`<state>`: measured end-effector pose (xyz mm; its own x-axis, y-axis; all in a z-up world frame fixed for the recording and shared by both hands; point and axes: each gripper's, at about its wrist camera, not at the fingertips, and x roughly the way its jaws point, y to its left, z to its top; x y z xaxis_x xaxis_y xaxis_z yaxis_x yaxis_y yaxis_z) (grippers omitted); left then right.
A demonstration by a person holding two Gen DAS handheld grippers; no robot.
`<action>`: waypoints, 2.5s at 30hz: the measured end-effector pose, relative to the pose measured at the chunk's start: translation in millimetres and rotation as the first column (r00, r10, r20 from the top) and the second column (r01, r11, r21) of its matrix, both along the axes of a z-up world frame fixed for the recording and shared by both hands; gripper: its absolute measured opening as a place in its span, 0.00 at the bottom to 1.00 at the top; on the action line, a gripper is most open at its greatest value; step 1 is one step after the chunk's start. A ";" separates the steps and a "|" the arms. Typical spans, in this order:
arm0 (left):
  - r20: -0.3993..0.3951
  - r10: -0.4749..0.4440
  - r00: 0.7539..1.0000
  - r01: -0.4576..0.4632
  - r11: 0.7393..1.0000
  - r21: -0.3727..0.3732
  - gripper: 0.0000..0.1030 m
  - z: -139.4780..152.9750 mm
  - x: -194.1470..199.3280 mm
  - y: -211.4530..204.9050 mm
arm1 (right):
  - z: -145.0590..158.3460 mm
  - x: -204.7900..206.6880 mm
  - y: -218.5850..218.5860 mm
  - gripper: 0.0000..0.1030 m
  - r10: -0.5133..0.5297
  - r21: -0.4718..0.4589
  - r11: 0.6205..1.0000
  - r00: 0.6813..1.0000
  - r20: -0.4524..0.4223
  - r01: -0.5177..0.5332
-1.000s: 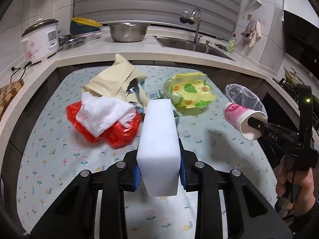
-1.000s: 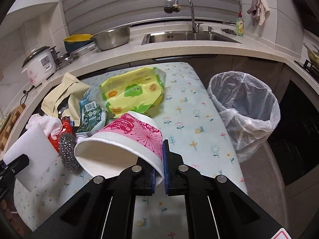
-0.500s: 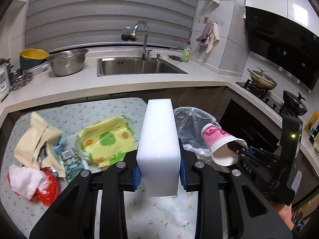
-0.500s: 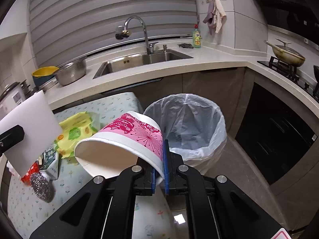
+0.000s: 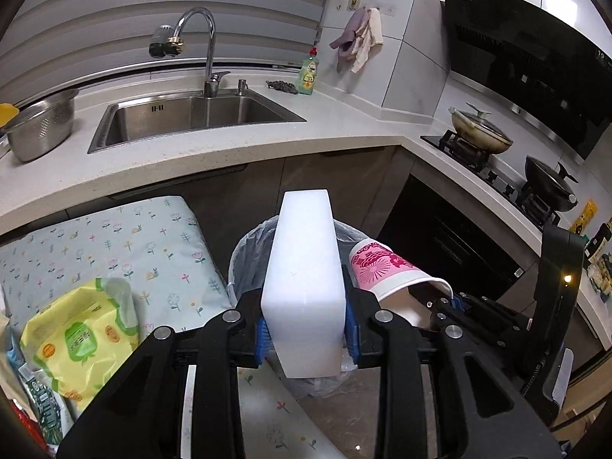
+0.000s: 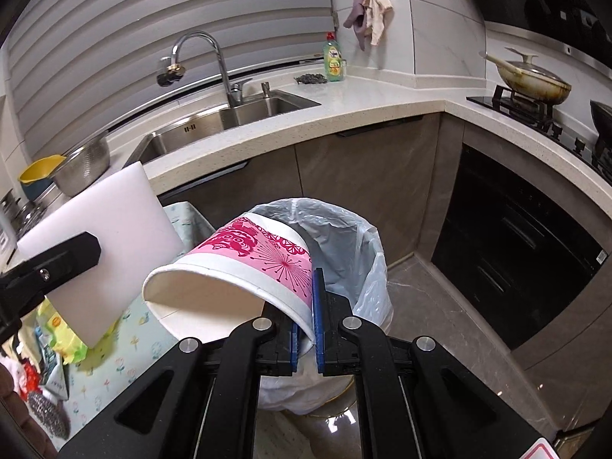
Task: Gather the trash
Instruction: 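Carry sponge and cup to the bin and open both tools, then move both tools back over the table toward the wipes packet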
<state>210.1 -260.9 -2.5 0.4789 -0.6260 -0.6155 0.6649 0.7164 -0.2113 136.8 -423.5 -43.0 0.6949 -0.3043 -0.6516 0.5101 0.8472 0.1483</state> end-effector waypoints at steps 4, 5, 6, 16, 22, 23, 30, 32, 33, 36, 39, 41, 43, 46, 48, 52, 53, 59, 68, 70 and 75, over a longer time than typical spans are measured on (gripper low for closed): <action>-0.029 -0.010 1.000 0.011 1.000 0.021 0.36 -10.8 17.7 -15.2 | -8.5 13.0 -14.9 0.12 -0.007 0.063 0.998 1.000 0.005 0.007; -0.038 -0.006 0.999 0.006 1.000 0.010 0.42 -13.0 22.5 -16.4 | -9.9 15.4 -17.9 0.15 -0.009 0.078 0.997 1.000 0.006 0.009; -0.040 -0.004 0.999 0.004 1.000 0.000 0.46 -13.7 25.3 -17.1 | -10.7 17.3 -20.3 0.18 -0.013 0.088 0.996 1.000 0.009 0.012; 0.012 0.068 0.998 -0.067 0.998 -0.020 0.70 1.1 27.0 6.3 | 10.7 17.8 -4.1 0.49 -0.005 0.032 0.999 0.999 0.047 0.003; 0.060 0.121 0.991 -0.121 0.993 -0.019 0.73 21.3 12.9 35.5 | 35.2 4.8 28.0 0.56 0.040 -0.015 0.999 0.996 0.079 -0.039; 0.065 0.131 0.989 -0.130 0.991 -0.018 0.74 24.6 10.4 42.1 | 39.7 2.6 34.5 0.59 0.046 -0.025 0.999 0.995 0.085 -0.044; 0.090 0.242 0.966 -0.242 0.970 -0.009 0.77 41.7 -7.7 102.8 | 66.8 -10.1 82.8 0.67 0.112 -0.069 0.992 0.987 0.116 -0.104; 0.099 0.270 0.958 -0.272 0.962 0.002 0.77 44.5 -12.3 120.2 | 73.2 -13.4 96.5 0.70 0.134 -0.074 0.989 0.983 0.125 -0.125; 0.103 0.289 0.952 -0.292 0.956 0.008 0.78 45.7 -14.7 130.4 | 75.5 -15.0 104.3 0.70 0.143 -0.079 0.988 0.982 0.126 -0.134; 0.124 0.333 0.935 -0.340 0.940 0.035 0.78 47.3 -20.9 155.4 | 79.9 -18.0 128.3 0.70 0.179 -0.082 0.982 0.976 0.126 -0.170; 0.133 0.374 0.918 -0.384 0.922 0.056 0.79 47.3 -27.3 182.9 | 81.5 -20.4 152.9 0.71 0.217 -0.082 0.975 0.969 0.117 -0.209; 0.128 0.396 0.909 -0.406 0.911 0.066 0.84 46.3 -30.3 199.6 | 81.6 -22.6 170.2 0.71 0.245 -0.078 0.968 0.963 0.112 -0.238; 0.123 0.421 0.899 -0.432 0.899 0.076 0.84 43.8 -34.2 219.6 | 81.2 -23.8 188.2 0.71 0.278 -0.076 0.960 0.955 0.106 -0.270; 0.114 0.459 0.881 -0.470 0.878 0.095 0.84 38.3 -39.2 248.8 | 78.1 -25.4 217.1 0.71 0.319 -0.088 0.946 0.943 0.092 -0.311; 0.103 0.487 0.867 -0.497 0.861 0.106 0.84 33.4 -43.5 269.4 | 74.5 -26.1 236.6 0.71 0.346 -0.094 0.936 0.935 0.081 -0.338; 0.088 0.534 0.841 -0.541 0.833 0.119 0.84 25.6 -49.6 302.5 | 65.8 -28.3 270.5 0.71 0.395 -0.088 0.917 0.917 0.058 -0.390; 0.087 0.542 0.836 -0.549 0.826 0.124 0.84 23.7 -51.4 310.3 | 63.3 -28.5 277.6 0.71 0.406 -0.080 0.913 0.912 0.054 -0.401; 0.073 0.591 0.803 -0.595 0.791 0.143 0.84 11.0 -61.6 352.8 | 46.7 -27.1 315.2 0.72 0.450 -0.055 0.892 0.893 0.015 -0.449; 0.045 0.632 0.774 -0.630 0.759 0.165 0.88 -9.6 -70.2 393.0 | 14.8 -25.0 351.2 0.74 0.484 0.000 0.875 0.874 -0.037 -0.484; 0.040 0.635 0.772 -0.631 0.756 0.173 0.88 -14.4 -70.6 397.5 | 8.5 -23.6 357.1 0.74 0.490 0.005 0.872 0.870 -0.053 -0.490; 0.018 0.644 0.765 -0.635 0.749 0.188 0.88 -25.7 -70.1 406.3 | -3.2 -20.3 367.0 0.74 0.496 0.013 0.868 0.865 -0.074 -0.497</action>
